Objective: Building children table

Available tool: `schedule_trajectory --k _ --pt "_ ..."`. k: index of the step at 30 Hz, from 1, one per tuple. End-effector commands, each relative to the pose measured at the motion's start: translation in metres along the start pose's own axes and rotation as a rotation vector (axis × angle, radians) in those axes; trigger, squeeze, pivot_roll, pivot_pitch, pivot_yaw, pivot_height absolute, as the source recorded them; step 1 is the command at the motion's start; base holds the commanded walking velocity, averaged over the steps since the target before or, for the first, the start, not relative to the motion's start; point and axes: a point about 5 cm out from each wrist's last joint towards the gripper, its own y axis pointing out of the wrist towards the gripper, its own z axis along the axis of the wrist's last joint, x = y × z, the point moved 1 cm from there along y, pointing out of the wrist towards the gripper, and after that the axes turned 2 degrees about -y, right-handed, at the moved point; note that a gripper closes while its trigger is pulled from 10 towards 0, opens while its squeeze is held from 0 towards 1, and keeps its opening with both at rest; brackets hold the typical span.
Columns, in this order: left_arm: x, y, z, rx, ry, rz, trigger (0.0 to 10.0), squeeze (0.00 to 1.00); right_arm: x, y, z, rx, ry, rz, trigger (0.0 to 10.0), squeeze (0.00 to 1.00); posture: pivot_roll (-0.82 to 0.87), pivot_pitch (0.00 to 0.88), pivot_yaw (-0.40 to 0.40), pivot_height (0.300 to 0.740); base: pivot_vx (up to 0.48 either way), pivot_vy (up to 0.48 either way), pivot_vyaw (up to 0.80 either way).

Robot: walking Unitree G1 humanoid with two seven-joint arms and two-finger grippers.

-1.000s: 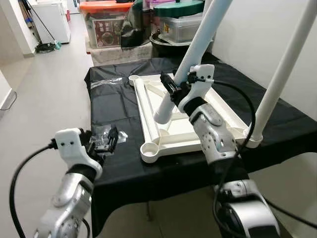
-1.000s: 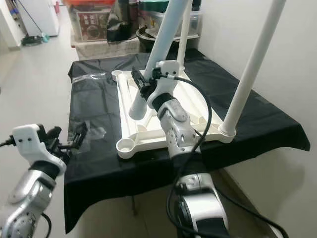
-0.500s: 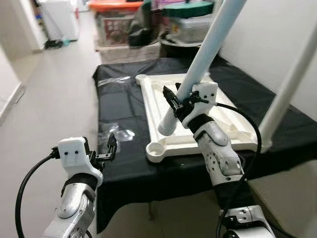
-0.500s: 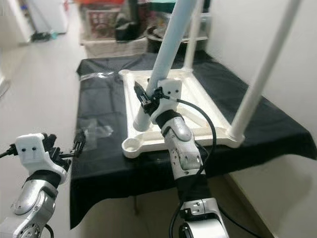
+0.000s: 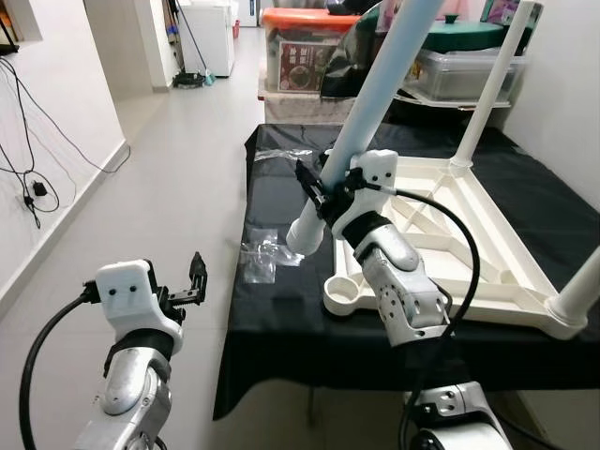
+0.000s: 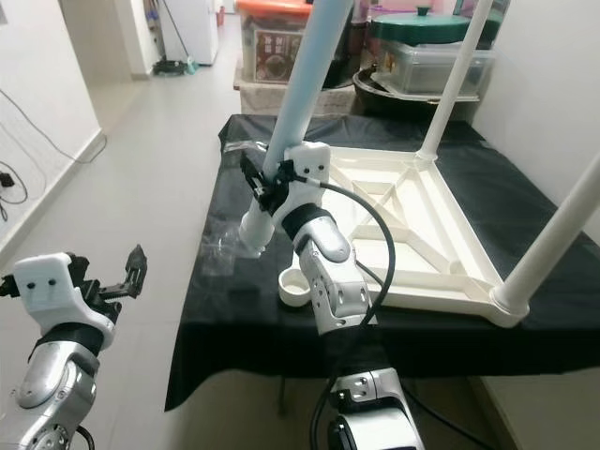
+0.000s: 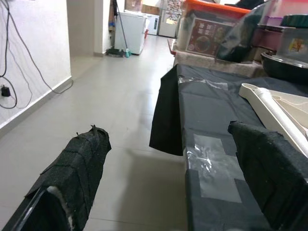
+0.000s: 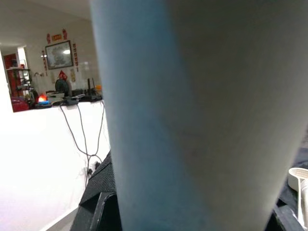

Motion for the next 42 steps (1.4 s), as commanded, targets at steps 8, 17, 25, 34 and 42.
schedule_trajectory --k 8,17,25,34,42 --pt "-0.001 -0.008 -0.015 -0.073 -0.03 0.0 10.0 0.0 0.006 0.0 -0.011 -0.06 -0.002 0.002 10.0 0.0 0.04 0.0 -0.028 0.74 0.0 0.0 0.0" --pt "0.024 -0.042 -0.044 -0.187 0.093 -0.219 10.0 0.0 0.029 0.024 -0.008 -0.126 -0.037 0.053 10.0 0.0 0.0 0.034 -0.019 0.74 0.0 0.0 0.0" --pt "0.039 -0.059 -0.044 -0.202 0.126 -0.296 10.0 0.0 0.043 0.043 0.01 -0.118 -0.066 0.077 10.0 0.0 0.03 0.098 -0.018 0.74 0.0 0.0 0.0" --pt "0.032 -0.071 -0.034 -0.13 0.24 -0.245 10.0 0.0 0.022 0.065 0.034 -0.133 0.016 0.359 10.0 0.0 0.09 0.162 -0.008 0.74 0.0 0.0 0.0" --pt "0.045 -0.088 -0.027 -0.139 0.224 -0.255 10.0 0.0 0.005 0.062 0.042 -0.163 0.096 0.664 10.0 0.0 0.12 0.235 -0.052 0.74 0.0 0.0 0.0"
